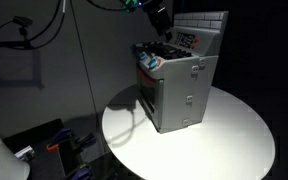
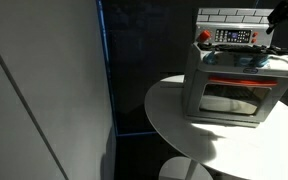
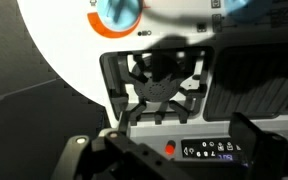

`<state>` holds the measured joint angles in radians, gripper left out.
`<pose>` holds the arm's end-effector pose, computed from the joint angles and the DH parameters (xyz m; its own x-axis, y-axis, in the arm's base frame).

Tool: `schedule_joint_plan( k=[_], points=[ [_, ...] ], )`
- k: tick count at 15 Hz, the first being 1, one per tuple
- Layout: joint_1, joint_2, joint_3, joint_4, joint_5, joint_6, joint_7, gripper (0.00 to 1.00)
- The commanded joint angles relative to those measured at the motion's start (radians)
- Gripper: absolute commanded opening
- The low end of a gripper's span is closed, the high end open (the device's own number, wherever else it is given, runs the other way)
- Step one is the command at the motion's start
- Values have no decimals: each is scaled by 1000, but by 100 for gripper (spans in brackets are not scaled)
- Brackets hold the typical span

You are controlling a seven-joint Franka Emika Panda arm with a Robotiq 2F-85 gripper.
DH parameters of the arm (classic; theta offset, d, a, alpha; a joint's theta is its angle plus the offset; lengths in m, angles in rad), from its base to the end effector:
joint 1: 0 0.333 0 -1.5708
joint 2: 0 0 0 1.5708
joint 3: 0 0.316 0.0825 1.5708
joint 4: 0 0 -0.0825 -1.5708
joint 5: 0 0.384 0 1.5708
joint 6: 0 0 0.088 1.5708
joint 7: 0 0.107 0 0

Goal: Press the top orange button on the microwave oven controlling panel of the stove

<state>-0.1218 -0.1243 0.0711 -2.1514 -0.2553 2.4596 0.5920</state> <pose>0.5479 -0.0264 0.5012 0.7863 -0.4140 0.4586 -0.4543 -0.8905 -0.0250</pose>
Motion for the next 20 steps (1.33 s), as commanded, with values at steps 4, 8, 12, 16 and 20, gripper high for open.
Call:
schedule_joint_plan(
  k=[4,8,12,16,20],
  points=[
    [17,86,-37,131,-29,-95,88,100],
    [28,74,-52,101,-9,-61,55,100],
    [31,74,-51,105,-9,-63,55,100],
    [31,89,-60,131,-23,-49,76,100],
    [28,121,-75,174,-24,-28,86,100]
  ],
)
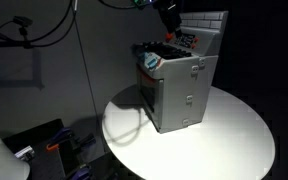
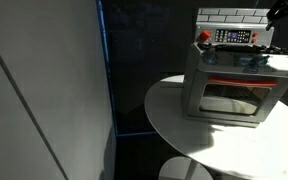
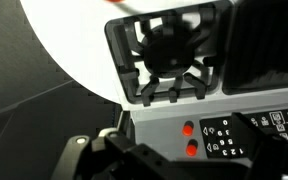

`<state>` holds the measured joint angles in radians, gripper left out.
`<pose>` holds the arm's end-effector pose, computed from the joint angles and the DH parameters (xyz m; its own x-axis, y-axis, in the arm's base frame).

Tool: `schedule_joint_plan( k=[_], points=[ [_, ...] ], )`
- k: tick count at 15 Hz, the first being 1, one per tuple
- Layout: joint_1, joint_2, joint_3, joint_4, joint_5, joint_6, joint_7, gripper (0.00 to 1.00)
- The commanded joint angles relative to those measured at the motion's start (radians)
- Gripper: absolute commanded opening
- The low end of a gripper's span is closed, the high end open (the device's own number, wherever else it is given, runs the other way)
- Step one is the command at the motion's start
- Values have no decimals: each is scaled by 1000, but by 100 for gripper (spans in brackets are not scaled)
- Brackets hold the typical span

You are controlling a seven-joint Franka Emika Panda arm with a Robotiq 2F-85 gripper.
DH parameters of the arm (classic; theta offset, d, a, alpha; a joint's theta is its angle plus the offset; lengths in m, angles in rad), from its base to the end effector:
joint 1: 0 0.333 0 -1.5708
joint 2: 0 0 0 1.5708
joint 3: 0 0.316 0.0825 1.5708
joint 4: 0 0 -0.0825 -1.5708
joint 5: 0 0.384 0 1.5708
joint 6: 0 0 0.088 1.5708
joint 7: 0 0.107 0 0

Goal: Press the top orange button on the microwave oven controlling panel of the stove

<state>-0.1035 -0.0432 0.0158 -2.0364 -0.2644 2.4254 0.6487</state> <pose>0.5753 -0.0515 0.5099 0.7395 -0.4924 0.4590 -0.5328 -0.8449 -0.0481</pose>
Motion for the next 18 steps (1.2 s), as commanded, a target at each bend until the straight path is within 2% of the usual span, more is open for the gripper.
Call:
schedule_joint_plan(
  k=[1,18],
  points=[
    [10,50,-24,69,-19,12,33,100],
    [66,237,-123,242,-25,14,113,100]
  ],
)
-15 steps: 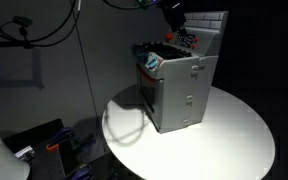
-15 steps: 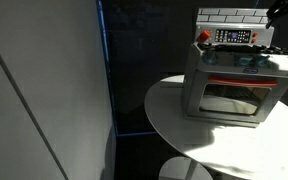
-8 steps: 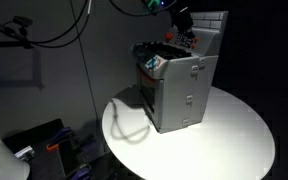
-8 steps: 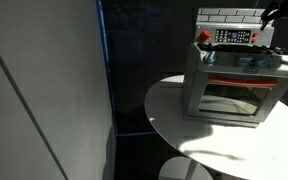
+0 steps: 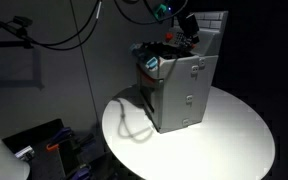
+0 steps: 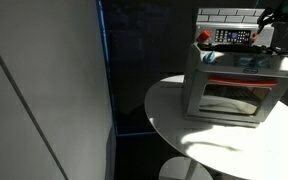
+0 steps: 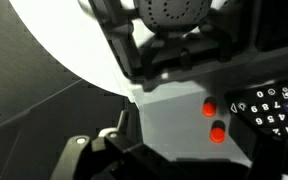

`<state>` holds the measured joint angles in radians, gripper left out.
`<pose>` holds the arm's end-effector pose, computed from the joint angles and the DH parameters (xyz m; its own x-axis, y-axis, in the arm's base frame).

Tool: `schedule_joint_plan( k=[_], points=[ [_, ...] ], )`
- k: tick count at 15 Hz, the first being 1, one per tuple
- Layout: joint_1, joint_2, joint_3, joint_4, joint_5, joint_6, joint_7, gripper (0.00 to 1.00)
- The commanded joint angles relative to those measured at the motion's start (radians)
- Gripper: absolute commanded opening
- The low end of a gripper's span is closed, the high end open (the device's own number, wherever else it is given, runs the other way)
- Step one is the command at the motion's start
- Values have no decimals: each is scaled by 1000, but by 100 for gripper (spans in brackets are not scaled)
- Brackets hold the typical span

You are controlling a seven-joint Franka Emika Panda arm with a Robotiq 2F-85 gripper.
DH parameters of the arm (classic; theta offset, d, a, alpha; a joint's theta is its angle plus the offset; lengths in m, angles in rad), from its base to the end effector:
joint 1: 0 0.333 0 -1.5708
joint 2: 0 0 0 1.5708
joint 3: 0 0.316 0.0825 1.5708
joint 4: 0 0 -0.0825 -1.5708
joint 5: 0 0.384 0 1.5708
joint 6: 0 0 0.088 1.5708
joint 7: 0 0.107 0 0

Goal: Press the top orange button on the microwave oven controlling panel of the stove

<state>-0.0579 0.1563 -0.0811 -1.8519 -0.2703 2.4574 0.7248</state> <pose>0.6333 -0.0859 0.4865 0.6674 -0.5754 0.4728 -0.6181 -0.7821 -0.0793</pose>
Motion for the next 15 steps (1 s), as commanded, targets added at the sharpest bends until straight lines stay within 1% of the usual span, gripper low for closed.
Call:
schedule_joint_plan(
  k=[1,6,15],
  points=[
    [24,45,-31,65,-19,-18,39,100],
    [38,75,-50,99,-13,-20,47,100],
    [49,96,-65,122,-4,-26,51,100]
  ],
)
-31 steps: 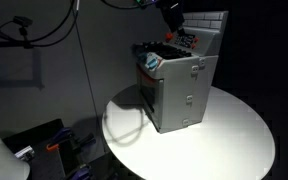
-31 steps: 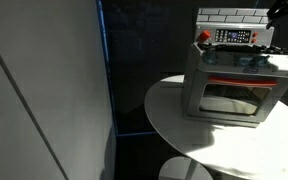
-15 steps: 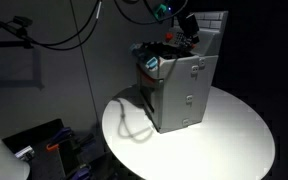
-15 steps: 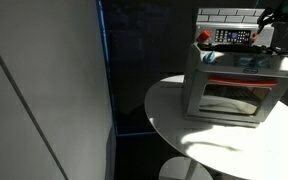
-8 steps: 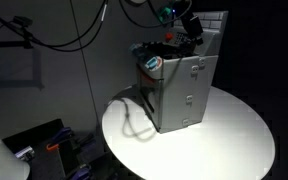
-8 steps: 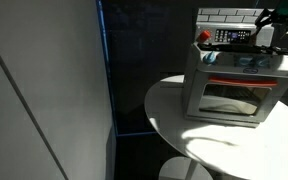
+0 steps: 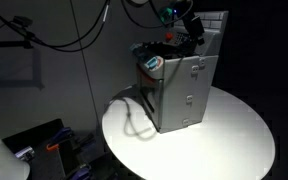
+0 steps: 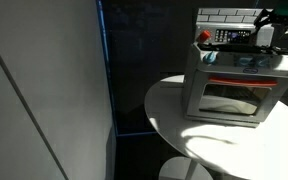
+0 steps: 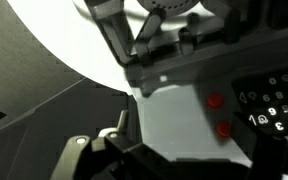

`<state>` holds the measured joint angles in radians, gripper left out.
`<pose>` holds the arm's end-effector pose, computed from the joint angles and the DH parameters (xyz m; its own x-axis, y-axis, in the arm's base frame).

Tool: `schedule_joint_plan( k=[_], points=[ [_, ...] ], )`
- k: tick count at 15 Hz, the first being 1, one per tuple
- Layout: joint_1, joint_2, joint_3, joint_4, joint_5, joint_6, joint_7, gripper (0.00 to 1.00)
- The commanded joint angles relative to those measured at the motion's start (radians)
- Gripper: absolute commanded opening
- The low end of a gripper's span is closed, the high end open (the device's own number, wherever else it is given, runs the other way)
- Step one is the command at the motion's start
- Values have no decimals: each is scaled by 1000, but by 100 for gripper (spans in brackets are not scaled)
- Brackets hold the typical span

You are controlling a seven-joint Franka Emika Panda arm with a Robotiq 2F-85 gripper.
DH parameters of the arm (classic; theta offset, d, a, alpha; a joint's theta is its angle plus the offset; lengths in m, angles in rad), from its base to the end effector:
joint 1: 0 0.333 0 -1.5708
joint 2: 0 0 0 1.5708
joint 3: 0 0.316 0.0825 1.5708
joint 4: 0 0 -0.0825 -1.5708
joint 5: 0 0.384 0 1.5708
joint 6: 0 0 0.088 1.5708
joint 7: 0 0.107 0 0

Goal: Press the top orange button on the microwave oven controlling panel of the stove

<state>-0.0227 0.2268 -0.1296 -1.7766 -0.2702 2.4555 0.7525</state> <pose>0.6536 -0.0937 0.4796 0.6423 -0.5961 0.4818 -0.6449 -0.7600 -0.0806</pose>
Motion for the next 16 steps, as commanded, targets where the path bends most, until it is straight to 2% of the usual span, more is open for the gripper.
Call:
schedule_joint_plan(
  k=[1,16],
  points=[
    [14,26,-18,45,-6,-25,26,100],
    [16,19,-24,41,2,-29,18,100]
  ],
)
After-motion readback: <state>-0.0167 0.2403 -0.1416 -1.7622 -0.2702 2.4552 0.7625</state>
